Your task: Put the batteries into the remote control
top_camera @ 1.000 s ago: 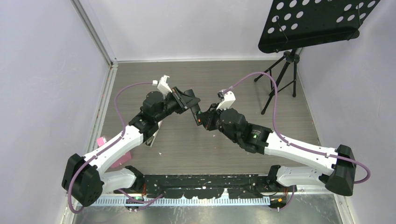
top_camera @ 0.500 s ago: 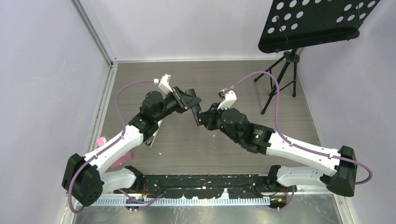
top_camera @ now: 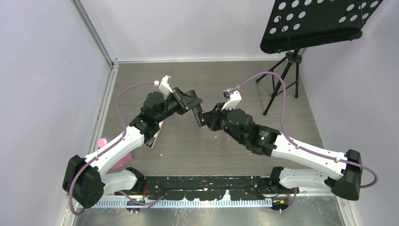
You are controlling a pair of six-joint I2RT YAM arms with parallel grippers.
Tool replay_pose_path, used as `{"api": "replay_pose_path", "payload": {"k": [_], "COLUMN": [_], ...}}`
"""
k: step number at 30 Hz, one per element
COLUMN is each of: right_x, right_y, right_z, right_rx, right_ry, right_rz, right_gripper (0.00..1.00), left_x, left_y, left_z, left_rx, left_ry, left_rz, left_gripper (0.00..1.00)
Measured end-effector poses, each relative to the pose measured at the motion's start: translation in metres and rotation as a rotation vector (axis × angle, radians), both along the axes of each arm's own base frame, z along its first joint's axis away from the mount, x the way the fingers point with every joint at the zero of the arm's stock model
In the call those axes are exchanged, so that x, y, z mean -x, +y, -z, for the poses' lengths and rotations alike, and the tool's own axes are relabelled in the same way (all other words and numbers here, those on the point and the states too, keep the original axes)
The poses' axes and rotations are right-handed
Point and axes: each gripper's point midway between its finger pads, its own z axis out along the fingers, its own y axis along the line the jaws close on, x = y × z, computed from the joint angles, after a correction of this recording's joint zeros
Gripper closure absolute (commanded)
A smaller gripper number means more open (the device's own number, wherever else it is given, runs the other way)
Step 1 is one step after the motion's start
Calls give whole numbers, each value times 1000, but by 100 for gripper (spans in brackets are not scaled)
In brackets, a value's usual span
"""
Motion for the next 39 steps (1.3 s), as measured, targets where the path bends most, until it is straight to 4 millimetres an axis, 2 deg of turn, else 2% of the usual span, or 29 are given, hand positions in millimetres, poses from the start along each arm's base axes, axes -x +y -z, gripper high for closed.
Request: {"api": "replay_pose_path", "payload": {"k": [13,26,39], "right_x": [-1,0,5], "right_y": [2,4,15], "right_z": [4,4,10], "right_rx": [10,6,25], "right_ry": [6,7,5], "right_rz": [0,-12,-81], "right_gripper": [98,99,99], "left_x": [-4,-6,-5], "left_y": [5,9,11], "left_z": [-4,0,3], "left_rx": [61,85,83], "left_ry": [67,109,118], "left_rz": [-38,-55,-41], "left_gripper": [100,100,100]}}
